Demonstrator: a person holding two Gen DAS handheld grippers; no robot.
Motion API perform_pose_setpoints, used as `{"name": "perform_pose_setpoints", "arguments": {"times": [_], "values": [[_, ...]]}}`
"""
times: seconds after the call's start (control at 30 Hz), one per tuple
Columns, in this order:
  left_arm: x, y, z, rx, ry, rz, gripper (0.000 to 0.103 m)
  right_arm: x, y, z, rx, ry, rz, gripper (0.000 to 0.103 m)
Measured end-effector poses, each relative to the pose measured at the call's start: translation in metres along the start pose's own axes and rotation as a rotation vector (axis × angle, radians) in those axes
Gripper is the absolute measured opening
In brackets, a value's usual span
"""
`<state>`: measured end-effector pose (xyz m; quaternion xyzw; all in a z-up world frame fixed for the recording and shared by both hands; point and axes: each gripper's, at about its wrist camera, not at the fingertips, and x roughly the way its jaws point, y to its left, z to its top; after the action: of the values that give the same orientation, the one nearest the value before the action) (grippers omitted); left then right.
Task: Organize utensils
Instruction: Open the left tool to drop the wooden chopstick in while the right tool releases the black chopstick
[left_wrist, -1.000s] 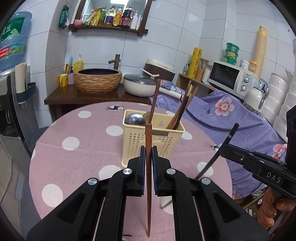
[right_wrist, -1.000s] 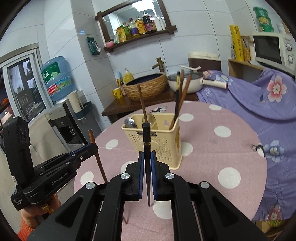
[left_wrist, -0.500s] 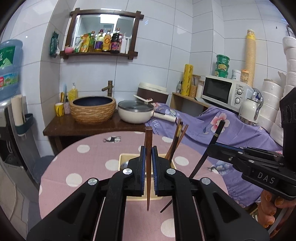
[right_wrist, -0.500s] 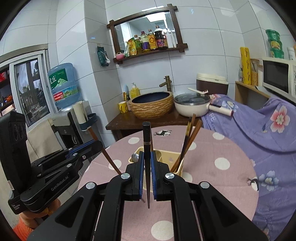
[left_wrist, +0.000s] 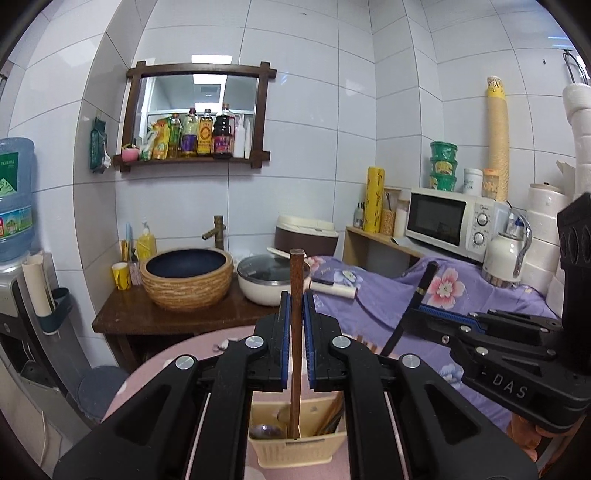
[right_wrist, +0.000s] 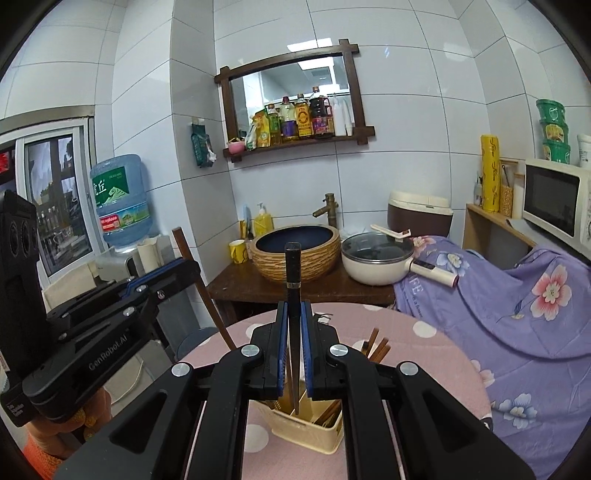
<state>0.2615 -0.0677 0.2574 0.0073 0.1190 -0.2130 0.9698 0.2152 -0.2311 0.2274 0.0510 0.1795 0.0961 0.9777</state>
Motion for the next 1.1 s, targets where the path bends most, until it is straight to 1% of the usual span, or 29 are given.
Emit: {"name": "perform_pose_setpoints", "arguments": {"times": [0.1,0.2,0.37,0.63,0.83,1.0,1.03,1.07,1.1], "values": [[0.014,0.004,0.004,-0.006,-0.006,0.028,0.007,0.011,-0.007,-0.001,0.003,0.000,-0.032,0.007],[0.034,0.007,-0.003,-0.017,0.023,0.044,0.007,0.025,-0.014,-0.011,0.022,0.022,-0.045,0.007],[0.062,0.013,-0.033,-0.034,0.081,0.061,0.007,0.044,-0.022,-0.037,0.031,0.055,-0.068,0.007],[0.094,0.022,-0.087,-0.069,0.189,0.067,0.007,0.070,-0.022,-0.074,0.044,0.118,-0.066,0.007],[0.107,0.028,-0.118,-0.088,0.249,0.061,0.007,0.083,-0.027,-0.094,0.053,0.165,-0.081,0.007],[0.110,0.032,-0.132,-0.101,0.277,0.055,0.007,0.084,-0.028,-0.098,0.045,0.154,-0.087,0.008],[0.110,0.033,-0.133,-0.103,0.277,0.056,0.008,0.083,-0.029,-0.097,0.043,0.154,-0.087,0.008],[0.108,0.033,-0.132,-0.106,0.273,0.056,0.008,0.082,-0.028,-0.097,0.041,0.148,-0.079,0.017],[0.106,0.033,-0.132,-0.108,0.269,0.051,0.008,0.080,-0.028,-0.097,0.038,0.142,-0.072,0.023]]}}
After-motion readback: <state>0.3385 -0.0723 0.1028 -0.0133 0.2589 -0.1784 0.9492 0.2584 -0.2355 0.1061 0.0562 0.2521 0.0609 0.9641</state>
